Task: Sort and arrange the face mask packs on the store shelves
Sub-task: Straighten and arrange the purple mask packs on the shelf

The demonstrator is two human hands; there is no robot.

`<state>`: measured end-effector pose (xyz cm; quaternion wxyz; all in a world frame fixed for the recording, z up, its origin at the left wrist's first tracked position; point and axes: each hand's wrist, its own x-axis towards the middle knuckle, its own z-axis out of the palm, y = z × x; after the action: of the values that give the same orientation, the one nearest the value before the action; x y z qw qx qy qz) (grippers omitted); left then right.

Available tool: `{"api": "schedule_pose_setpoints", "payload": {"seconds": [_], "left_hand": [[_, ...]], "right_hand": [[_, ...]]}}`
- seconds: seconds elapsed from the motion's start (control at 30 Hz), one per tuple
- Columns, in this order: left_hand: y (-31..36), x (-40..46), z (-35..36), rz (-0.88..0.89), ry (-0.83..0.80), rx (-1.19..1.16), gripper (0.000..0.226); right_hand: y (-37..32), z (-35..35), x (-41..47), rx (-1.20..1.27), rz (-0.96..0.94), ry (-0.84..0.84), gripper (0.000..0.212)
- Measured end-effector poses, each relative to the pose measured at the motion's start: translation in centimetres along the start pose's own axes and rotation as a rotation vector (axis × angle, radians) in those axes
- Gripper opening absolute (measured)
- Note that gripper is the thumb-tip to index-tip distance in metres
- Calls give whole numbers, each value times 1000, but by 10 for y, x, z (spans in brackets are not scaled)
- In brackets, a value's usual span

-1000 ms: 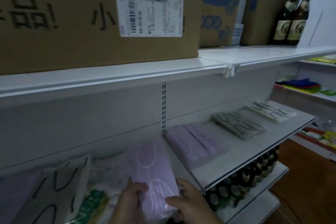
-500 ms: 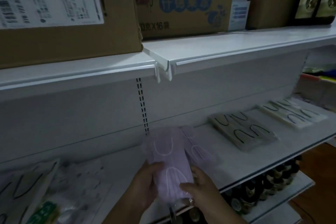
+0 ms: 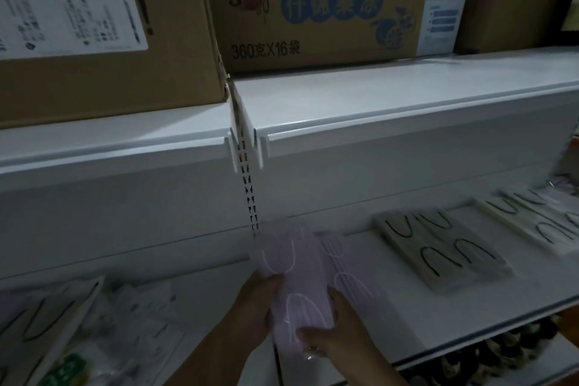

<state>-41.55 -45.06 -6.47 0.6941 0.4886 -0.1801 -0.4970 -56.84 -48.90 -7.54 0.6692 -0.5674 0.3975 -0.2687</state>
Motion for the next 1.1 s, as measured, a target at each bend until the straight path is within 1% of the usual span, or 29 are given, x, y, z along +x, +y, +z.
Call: {"api": "schedule_pose_setpoints", "payload": {"seconds": [0.07, 0.13, 0.2, 0.23, 0.33, 0.37, 0.43, 0.5, 0.6, 0.63, 0.7, 0.73, 0.77, 0.8, 0.87, 0.93, 0.97, 1.0, 1.1], "left_hand": [[-1, 12, -1, -1, 64, 39, 28], [0, 20, -1, -13, 96, 78, 25], [4, 24, 0, -11, 95, 186, 22], [7, 26, -1, -6, 125, 269, 19], [11, 36, -7, 13, 357, 525, 14], [11, 39, -9, 28, 406, 599, 13], [12, 45, -12, 78, 450, 741, 13], [10, 52, -18, 99, 477, 889, 19], [8, 55, -27, 76, 481, 1133, 26], [6, 56, -29, 77, 467, 1161, 29], [4, 56, -30, 85, 443, 1183, 34], [3, 56, -30, 80, 433, 1205, 36], [3, 57, -30, 69, 417, 1234, 38], [2, 58, -31, 52, 396, 1262, 40], [2, 60, -32, 20, 355, 1294, 43], [4, 61, -33, 13, 330, 1302, 45], [5, 61, -34, 16, 325, 1306, 48], [6, 59, -34, 26, 329, 1319, 51], [18, 48, -40, 101, 381, 1446, 61]], "right_hand": [[-4, -1, 10, -22, 29, 24, 41], [-5, -6, 22, -174, -32, 86, 33], [-6, -10, 31, -400, -102, 116, 34], [-7, -11, 34, -474, -108, 129, 37], [-7, -14, 44, -576, -115, 140, 45], [-6, -14, 47, -612, -123, 131, 45], [-6, -14, 54, -716, -155, 116, 44], [-5, -14, 58, -866, -204, 107, 44], [-4, -10, 62, -1174, -328, 79, 53], [-5, -8, 61, -1243, -358, 52, 59], [-7, -3, 60, -1326, -492, 48, 63], [-8, -1, 60, -1356, -558, 65, 58], [-7, 1, 60, -1393, -613, 73, 48], [-7, 3, 59, -1399, -634, 80, 39], [-9, 6, 61, -1417, -602, 32, 30], [-12, 9, 63, -1401, -536, -22, 28], [-12, 10, 67, -1430, -499, -57, 33], [-12, 10, 70, -1446, -492, -59, 39], [-21, 17, 76, -1478, -454, -74, 56]]}}
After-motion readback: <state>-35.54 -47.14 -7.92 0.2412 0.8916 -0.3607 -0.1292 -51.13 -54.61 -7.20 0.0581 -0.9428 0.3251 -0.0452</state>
